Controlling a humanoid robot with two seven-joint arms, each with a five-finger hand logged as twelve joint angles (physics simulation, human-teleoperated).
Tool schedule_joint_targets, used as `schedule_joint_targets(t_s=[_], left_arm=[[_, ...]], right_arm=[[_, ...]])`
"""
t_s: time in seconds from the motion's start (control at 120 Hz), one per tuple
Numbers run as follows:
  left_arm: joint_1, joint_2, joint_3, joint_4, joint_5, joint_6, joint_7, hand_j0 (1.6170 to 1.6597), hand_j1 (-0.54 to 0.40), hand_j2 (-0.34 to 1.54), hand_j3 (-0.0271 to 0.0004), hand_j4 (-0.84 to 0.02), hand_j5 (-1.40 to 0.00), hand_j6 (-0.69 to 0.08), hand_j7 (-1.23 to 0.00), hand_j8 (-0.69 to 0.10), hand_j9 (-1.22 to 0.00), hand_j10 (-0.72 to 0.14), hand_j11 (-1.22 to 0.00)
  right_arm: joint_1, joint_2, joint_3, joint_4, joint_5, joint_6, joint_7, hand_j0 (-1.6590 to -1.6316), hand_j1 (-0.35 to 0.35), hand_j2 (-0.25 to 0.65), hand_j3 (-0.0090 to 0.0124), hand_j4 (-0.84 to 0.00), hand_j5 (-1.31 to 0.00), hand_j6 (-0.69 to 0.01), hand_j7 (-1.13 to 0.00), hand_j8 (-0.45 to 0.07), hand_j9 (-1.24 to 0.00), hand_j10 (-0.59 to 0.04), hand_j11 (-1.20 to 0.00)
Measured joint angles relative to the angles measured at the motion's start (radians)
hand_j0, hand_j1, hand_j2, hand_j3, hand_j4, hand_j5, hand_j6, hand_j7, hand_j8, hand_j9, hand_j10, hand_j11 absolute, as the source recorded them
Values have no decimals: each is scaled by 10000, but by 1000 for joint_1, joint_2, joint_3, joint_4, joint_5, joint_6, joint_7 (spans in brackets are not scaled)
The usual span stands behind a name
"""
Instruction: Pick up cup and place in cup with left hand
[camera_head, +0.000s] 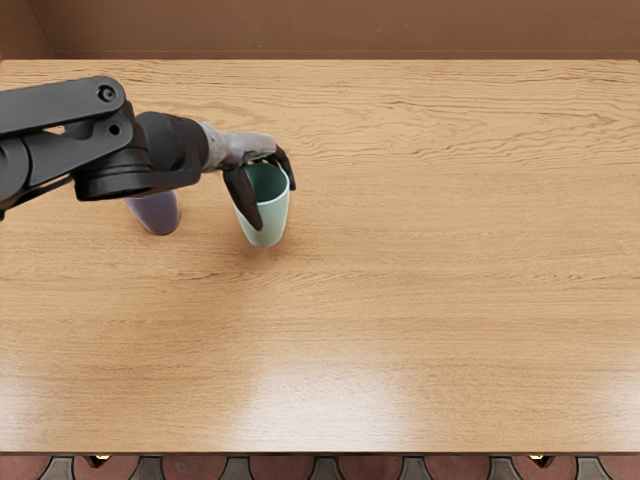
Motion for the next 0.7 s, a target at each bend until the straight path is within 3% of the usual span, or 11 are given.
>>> schedule_joint_targets(t_s=[0.383, 0.7], left_arm=[[-121, 91, 1, 0, -91, -81, 0, 16477, -1808, 574, 0, -3617, -8481, -1607, -8040, -848, -8246, -1914, -8063], [-180, 218, 0, 0, -122, -165, 0, 16470, -1995, 769, 0, -3336, -8704, -1347, -8226, -598, -8424, -1687, -8232]], right_arm=[[4, 0, 0, 0, 0, 0, 0, -16581, -3491, 1, 0, -1, 0, -2, 0, -1, 0, 0, 0], [7, 0, -1, 0, 0, 0, 0, -16581, -3491, 1, 0, -1, 0, -2, 0, -1, 0, 0, 0]])
